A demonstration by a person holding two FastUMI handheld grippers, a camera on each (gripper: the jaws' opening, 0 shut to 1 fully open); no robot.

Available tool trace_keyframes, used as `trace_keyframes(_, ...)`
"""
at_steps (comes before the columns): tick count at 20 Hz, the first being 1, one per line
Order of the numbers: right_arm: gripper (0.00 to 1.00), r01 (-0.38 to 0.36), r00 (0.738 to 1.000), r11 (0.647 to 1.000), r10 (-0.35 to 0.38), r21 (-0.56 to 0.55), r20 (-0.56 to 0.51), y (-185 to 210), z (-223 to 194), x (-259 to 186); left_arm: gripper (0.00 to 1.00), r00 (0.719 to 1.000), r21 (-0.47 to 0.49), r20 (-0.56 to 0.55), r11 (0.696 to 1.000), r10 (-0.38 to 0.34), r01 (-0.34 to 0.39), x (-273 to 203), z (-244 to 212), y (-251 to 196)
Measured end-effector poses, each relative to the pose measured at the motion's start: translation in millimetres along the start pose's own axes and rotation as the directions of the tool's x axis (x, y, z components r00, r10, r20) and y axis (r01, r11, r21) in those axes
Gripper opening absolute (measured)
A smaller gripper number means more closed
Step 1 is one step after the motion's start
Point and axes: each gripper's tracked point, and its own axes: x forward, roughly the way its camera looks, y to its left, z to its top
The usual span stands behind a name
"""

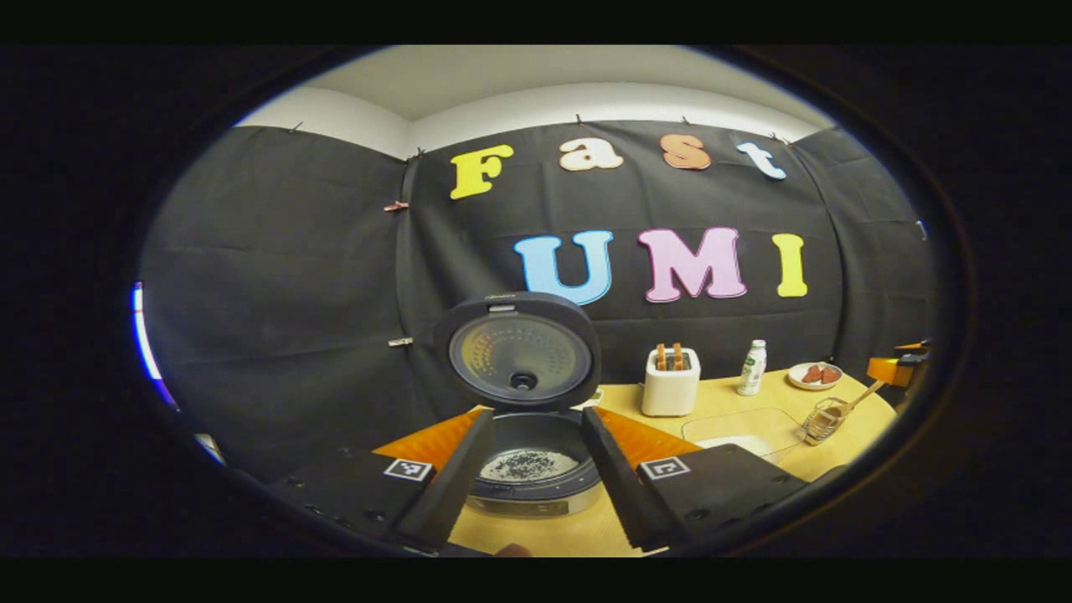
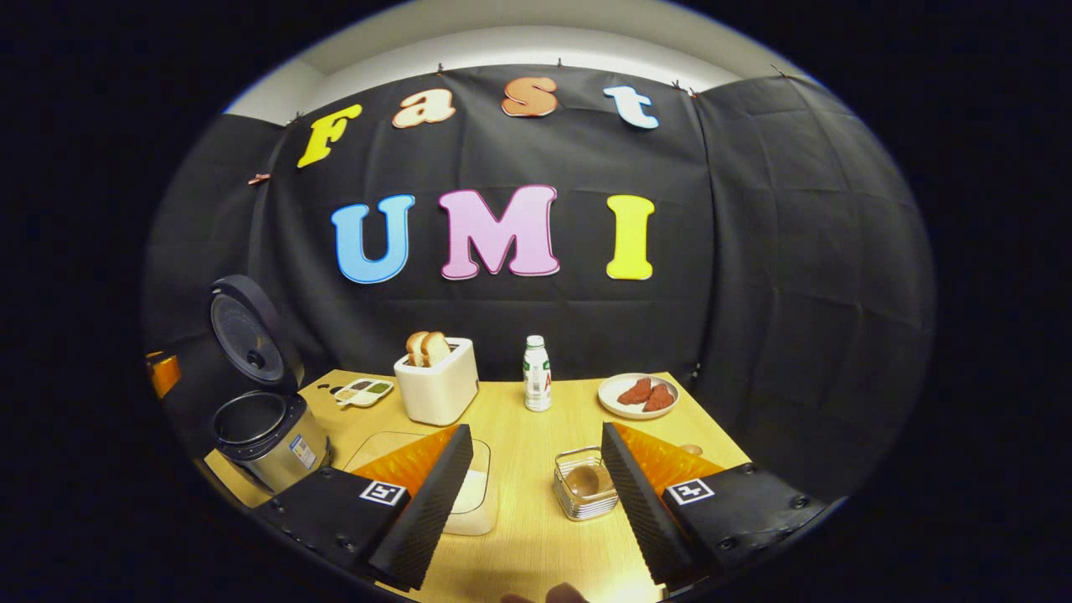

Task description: Close the left gripper, press the button to open the rice cooker; take a wooden spoon from the chopstick holder with the right hand, scoop a spoonful of rice and pour it into the rice cooker, then put the wooden spoon back into the chopstick holder.

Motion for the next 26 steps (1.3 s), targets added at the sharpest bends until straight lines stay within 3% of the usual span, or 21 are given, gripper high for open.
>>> trace_keyframes(4,0.96,0.053,0.995,0.993,-0.043,0.107,-0.088,-33.8,-28.0,17.6,0.76,0.999,-0.050,0.036,0.998,-0.026,0.028,-4.4,13.4,-11.3)
trace_keyframes(11,0.96,0.187,0.970,0.953,-0.141,0.237,-0.200,-92.3,-64.6,52.6,0.77,1.000,-0.071,0.027,0.997,0.007,-0.005,-8.5,18.2,-14.0)
trace_keyframes(17,0.96,0.215,0.952,0.934,-0.135,0.286,-0.275,-106.2,-89.9,83.8,0.77,1.000,-0.060,0.011,0.998,0.010,-0.010,-15.6,17.8,-21.1)
trace_keyframes(22,0.95,0.220,0.953,0.922,-0.134,0.319,-0.270,-115.8,-86.9,106.5,0.77,1.000,-0.071,-0.003,0.997,-0.001,0.001,-19.3,15.6,-32.3)
trace_keyframes(24,0.92,0.225,0.949,0.923,-0.136,0.313,-0.283,-119.5,-89.8,111.8,0.77,1.000,-0.082,-0.017,0.997,-0.011,0.010,-20.3,12.7,-37.3)
trace_keyframes(26,0.80,0.241,0.948,0.921,-0.155,0.305,-0.279,-126.5,-89.2,113.0,0.77,1.000,-0.094,-0.023,0.996,-0.016,0.014,-21.6,11.4,-40.2)
